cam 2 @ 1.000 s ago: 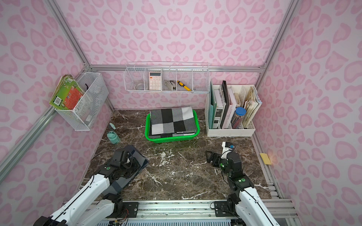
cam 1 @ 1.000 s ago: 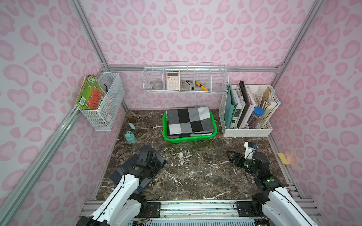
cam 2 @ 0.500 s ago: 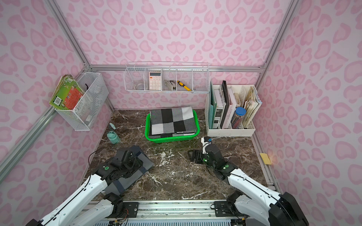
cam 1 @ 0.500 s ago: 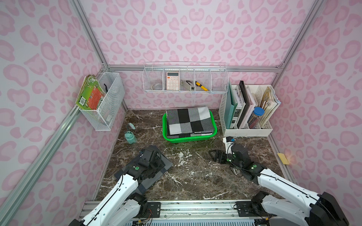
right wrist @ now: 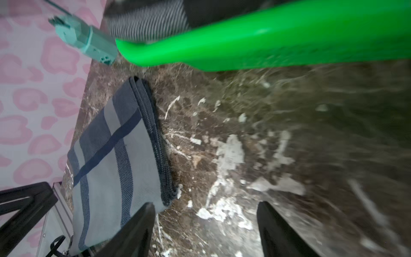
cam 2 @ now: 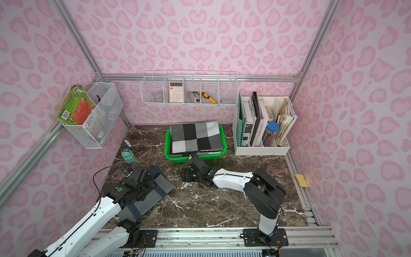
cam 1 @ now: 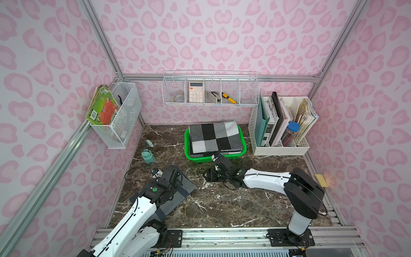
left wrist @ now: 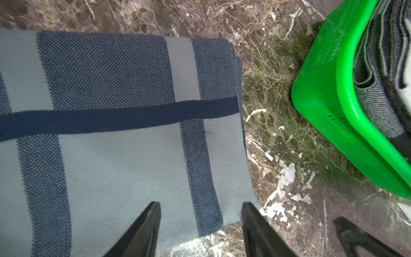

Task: Put the folded scarf in the basket
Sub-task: Move the scarf to the center of the board.

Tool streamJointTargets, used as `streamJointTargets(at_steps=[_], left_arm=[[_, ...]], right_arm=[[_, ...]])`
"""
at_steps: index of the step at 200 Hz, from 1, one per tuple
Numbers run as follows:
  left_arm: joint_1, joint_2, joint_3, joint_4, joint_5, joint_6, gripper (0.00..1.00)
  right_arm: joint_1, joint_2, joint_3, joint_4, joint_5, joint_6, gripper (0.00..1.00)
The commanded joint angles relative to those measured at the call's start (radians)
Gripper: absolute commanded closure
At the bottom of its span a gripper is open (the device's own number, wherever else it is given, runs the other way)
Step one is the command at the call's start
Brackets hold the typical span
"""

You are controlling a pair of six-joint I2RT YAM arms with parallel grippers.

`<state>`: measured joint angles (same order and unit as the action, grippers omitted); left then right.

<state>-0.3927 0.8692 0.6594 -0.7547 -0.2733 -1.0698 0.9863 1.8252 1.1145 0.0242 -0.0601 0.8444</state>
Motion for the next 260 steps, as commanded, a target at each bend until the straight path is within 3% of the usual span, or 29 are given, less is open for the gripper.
streamJointTargets(at_steps=[1,54,75,95,109,129,144,210,260], left_arm=[[0.000,-0.001,0.004,-0.038,-0.042,0.014,0.38],[0.000,-0.102,-0.056,-0.039,-0.066,-0.027,0.37],[0.000,-0.162,-0.093,-0.030,-0.068,-0.038,0.37],[0.000,-0.209,-0.110,-0.030,-0.075,-0.035,0.37],[0.001,-0.228,-0.114,-0.029,-0.074,-0.043,0.36],[0.001,-0.230,-0.121,-0.007,-0.051,-0.055,0.36],[0.000,-0.216,-0.125,0.037,-0.004,-0.052,0.36],[-0.005,-0.094,-0.113,0.175,0.185,-0.103,0.39],[-0.032,-0.011,-0.081,0.231,0.249,-0.109,0.37]], right_arm=[[0.046,0.090,0.094,-0.076,-0.025,0.015,0.27],[0.093,0.280,0.291,-0.116,-0.080,0.050,0.32],[0.104,0.325,0.335,-0.126,-0.101,0.048,0.41],[0.106,0.333,0.336,-0.108,-0.123,0.056,0.68],[0.106,0.326,0.329,-0.108,-0.128,0.054,1.00],[0.104,0.294,0.300,-0.145,-0.108,0.047,1.00],[0.103,0.219,0.194,-0.131,-0.075,0.058,1.00],[0.085,-0.272,-0.369,-0.138,0.118,0.168,1.00],[0.079,-0.719,-0.628,-0.295,0.311,0.278,0.99]])
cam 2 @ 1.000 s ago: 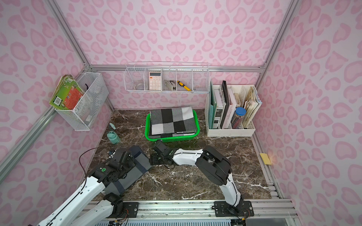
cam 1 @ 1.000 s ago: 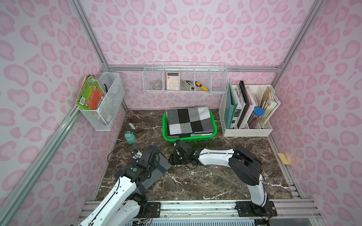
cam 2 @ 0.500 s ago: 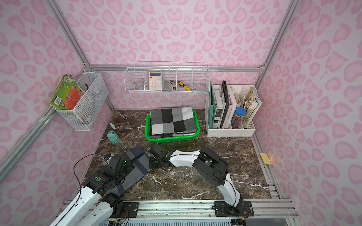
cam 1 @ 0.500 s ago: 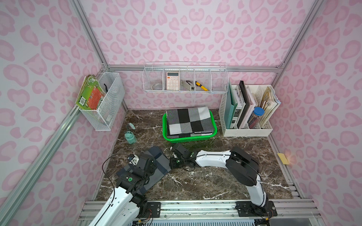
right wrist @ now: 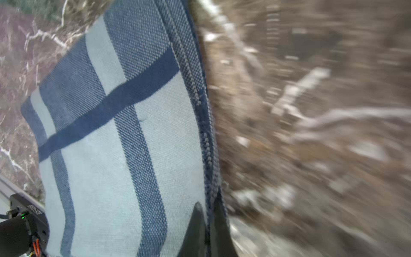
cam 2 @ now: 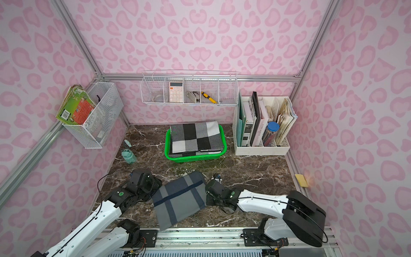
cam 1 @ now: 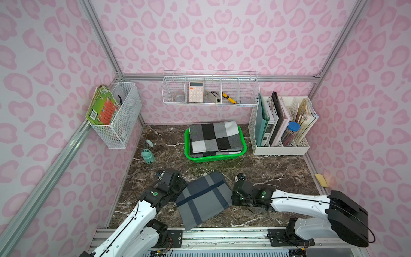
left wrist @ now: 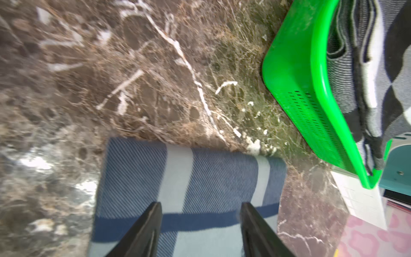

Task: Put the folded scarf in the basket
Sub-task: Move the scarf to the center of the board.

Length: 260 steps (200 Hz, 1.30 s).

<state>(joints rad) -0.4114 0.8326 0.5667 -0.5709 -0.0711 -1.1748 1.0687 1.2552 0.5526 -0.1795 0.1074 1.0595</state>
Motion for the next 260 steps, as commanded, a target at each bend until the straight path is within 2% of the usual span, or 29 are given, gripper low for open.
streamJointTargets(at_steps=[1,6,20,28,37,54,80,98,114,143,169,217,260], left_arm=[[-0.014,0.027,0.013,0.046,0.047,-0.004,0.37],[-0.018,0.033,0.014,0.044,0.044,-0.005,0.37],[-0.024,0.043,0.031,0.006,0.019,0.009,0.37],[-0.023,0.044,0.045,-0.038,-0.008,0.010,0.36],[-0.023,0.040,0.055,-0.080,-0.038,0.011,0.35],[-0.024,0.027,0.053,-0.108,-0.049,0.024,0.33],[-0.024,0.014,0.014,-0.087,0.006,0.039,0.30],[-0.023,0.024,-0.005,-0.098,0.050,0.040,0.30],[-0.024,0.035,-0.022,-0.118,0.075,0.037,0.32],[-0.024,0.039,-0.076,-0.090,0.127,0.025,0.37],[-0.025,0.037,-0.136,-0.007,0.181,0.007,0.39],[-0.026,0.085,-0.158,0.047,0.192,0.028,0.39],[-0.027,0.217,-0.151,0.140,0.238,0.060,0.43]], right_arm=[[-0.004,-0.159,-0.071,-0.093,0.146,0.062,0.98],[-0.005,-0.205,-0.091,-0.095,0.166,0.059,0.91],[-0.024,-0.331,-0.139,-0.099,0.185,0.038,0.57],[-0.043,-0.389,-0.157,-0.111,0.183,0.029,0.44],[-0.072,-0.448,-0.171,-0.129,0.170,0.010,0.34],[-0.131,-0.528,-0.180,-0.138,0.125,-0.063,0.28],[-0.230,-0.557,-0.173,-0.116,0.050,-0.167,0.22],[-0.322,-0.499,-0.163,-0.038,-0.086,-0.225,0.22],[-0.359,-0.399,-0.135,0.032,-0.170,-0.246,0.22],[-0.360,-0.169,-0.039,0.113,-0.234,-0.299,0.26],[-0.354,0.024,0.045,0.168,-0.288,-0.319,0.34],[-0.306,0.204,0.113,0.225,-0.249,-0.292,0.35],[-0.300,0.228,0.063,0.220,-0.170,-0.235,0.36]])
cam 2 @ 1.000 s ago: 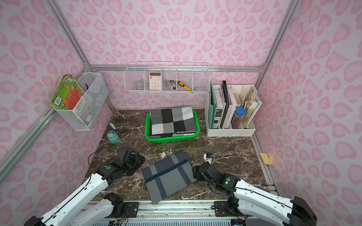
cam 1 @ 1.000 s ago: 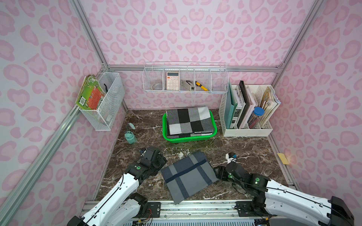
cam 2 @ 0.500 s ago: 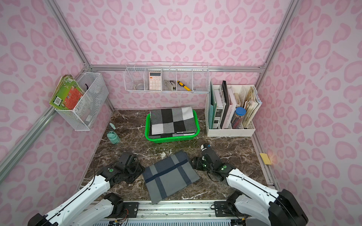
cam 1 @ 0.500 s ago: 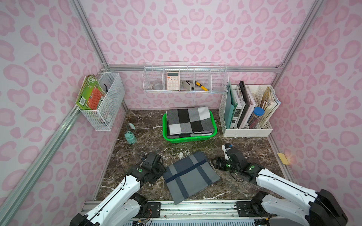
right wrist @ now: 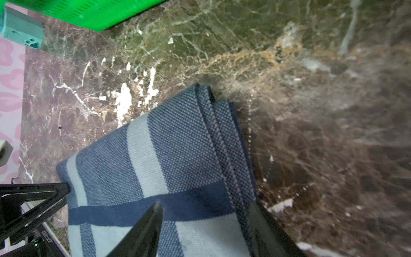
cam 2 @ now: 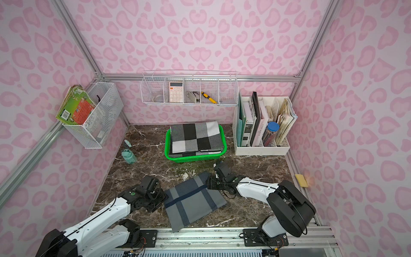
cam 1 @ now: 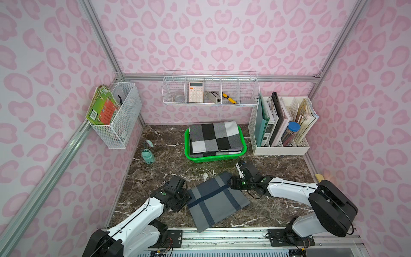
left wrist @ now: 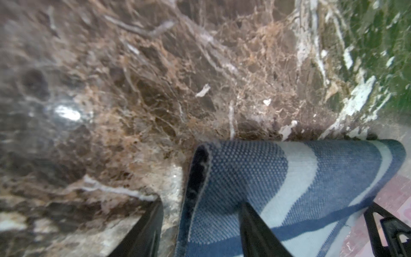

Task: Put the folded scarf in the basket
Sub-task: Move the scarf to the center of the board.

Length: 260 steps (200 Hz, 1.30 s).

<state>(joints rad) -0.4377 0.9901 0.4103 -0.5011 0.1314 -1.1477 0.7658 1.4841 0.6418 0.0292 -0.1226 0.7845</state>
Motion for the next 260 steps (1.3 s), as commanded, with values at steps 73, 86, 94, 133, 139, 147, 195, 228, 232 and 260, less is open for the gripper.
streamJointTargets(at_steps=[73,86,94,133,139,147,195,228,232,260], left_arm=[[0.000,0.277,0.107,0.228,0.115,0.080,0.45],[-0.001,0.320,0.129,0.258,0.147,0.091,0.45],[0.001,0.344,0.150,0.248,0.152,0.101,0.45],[0.001,0.319,0.192,0.181,0.099,0.125,0.41],[0.002,0.292,0.191,0.160,0.075,0.129,0.40],[0.001,0.257,0.192,0.131,0.041,0.134,0.38],[0.002,0.118,0.151,0.085,0.031,0.141,0.29],[0.001,0.085,0.121,0.063,0.065,0.127,0.24],[0.001,0.081,0.111,0.070,0.075,0.125,0.23],[0.001,0.013,0.069,0.051,0.074,0.115,0.22]], right_arm=[[0.003,-0.191,-0.235,-0.042,0.138,0.181,0.37],[0.003,-0.269,-0.283,-0.062,0.148,0.212,0.36],[0.003,-0.323,-0.313,-0.071,0.151,0.229,0.35],[-0.011,-0.557,-0.382,-0.087,0.157,0.215,0.28],[-0.022,-0.576,-0.378,-0.093,0.152,0.201,0.26],[-0.040,-0.589,-0.364,-0.098,0.141,0.177,0.25],[-0.117,-0.384,-0.201,-0.067,0.041,0.035,0.23],[-0.129,-0.147,-0.042,-0.043,-0.039,-0.005,0.24],[-0.129,-0.121,-0.024,-0.039,-0.047,-0.006,0.24],[-0.129,0.014,0.052,-0.024,-0.054,-0.016,0.25]])
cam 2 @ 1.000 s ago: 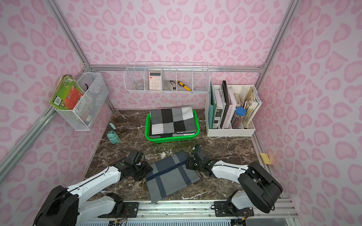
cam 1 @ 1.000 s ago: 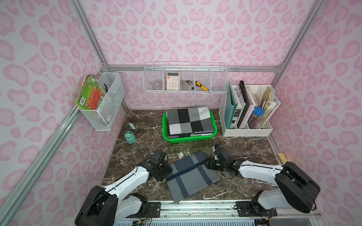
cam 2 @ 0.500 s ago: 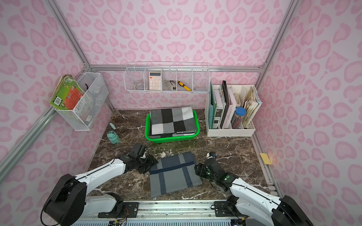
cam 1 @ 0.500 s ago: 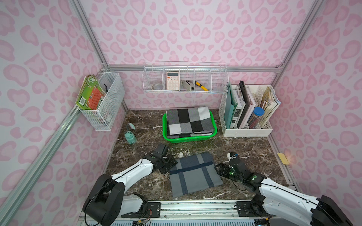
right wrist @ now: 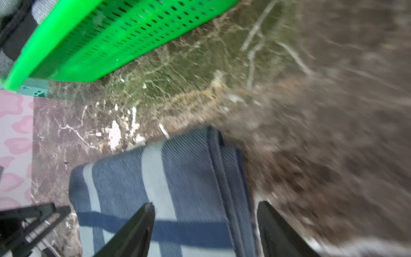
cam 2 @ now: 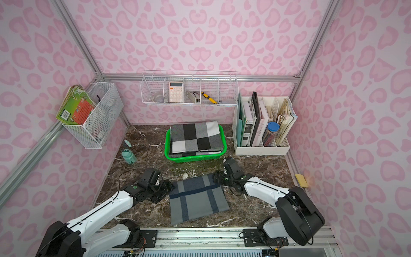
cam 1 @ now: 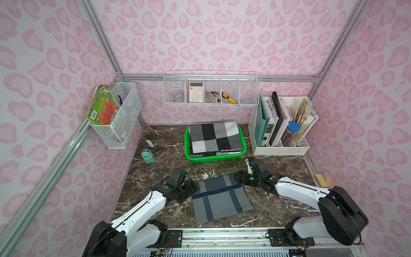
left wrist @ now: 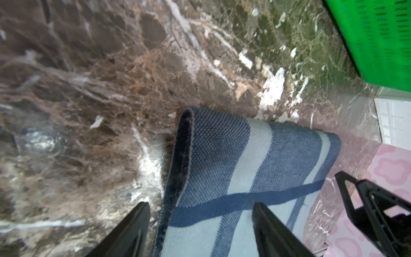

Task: Put the folded scarf in the basket
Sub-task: Move the scarf to the center of the board, then pick up the scarf at the center of the board.

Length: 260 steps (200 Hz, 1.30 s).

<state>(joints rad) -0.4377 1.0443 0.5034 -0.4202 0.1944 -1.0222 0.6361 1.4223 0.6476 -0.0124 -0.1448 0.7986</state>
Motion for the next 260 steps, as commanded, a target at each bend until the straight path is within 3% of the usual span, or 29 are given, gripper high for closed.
streamJointTargets(at_steps=[1,42,126,157,191,207,220,227,245,260], left_arm=[[0.001,-0.044,-0.026,-0.031,0.011,-0.010,0.22],[0.002,-0.103,-0.069,-0.033,0.000,-0.024,0.22],[0.000,-0.013,-0.078,0.051,0.014,-0.028,0.23],[-0.001,0.053,-0.080,0.089,0.018,-0.032,0.27],[-0.002,0.118,-0.071,0.122,0.003,-0.016,0.41],[-0.001,0.131,-0.062,0.118,-0.010,-0.016,0.45],[-0.002,0.131,-0.058,0.121,-0.017,-0.016,0.51],[-0.001,0.129,-0.054,0.123,-0.019,-0.013,0.57],[-0.001,0.122,-0.038,0.143,0.008,0.025,0.72],[-0.002,0.114,-0.025,0.159,0.061,0.067,0.94]], right_arm=[[0.001,0.078,0.048,0.017,-0.030,-0.031,0.25],[0.001,0.130,0.066,-0.007,0.004,-0.035,0.25],[0.020,0.151,0.038,0.020,-0.018,-0.020,0.24],[0.069,0.200,0.060,0.056,-0.032,0.003,0.26],[0.097,0.234,0.062,0.111,-0.056,0.045,0.32],[0.102,0.240,0.062,0.118,-0.059,0.051,0.41],[0.102,0.235,0.059,0.120,-0.063,0.050,0.53],[0.102,0.227,0.057,0.120,-0.063,0.046,0.60],[0.105,0.193,0.050,0.122,-0.064,0.026,0.88],[0.111,0.147,0.036,0.118,-0.048,0.016,1.00]])
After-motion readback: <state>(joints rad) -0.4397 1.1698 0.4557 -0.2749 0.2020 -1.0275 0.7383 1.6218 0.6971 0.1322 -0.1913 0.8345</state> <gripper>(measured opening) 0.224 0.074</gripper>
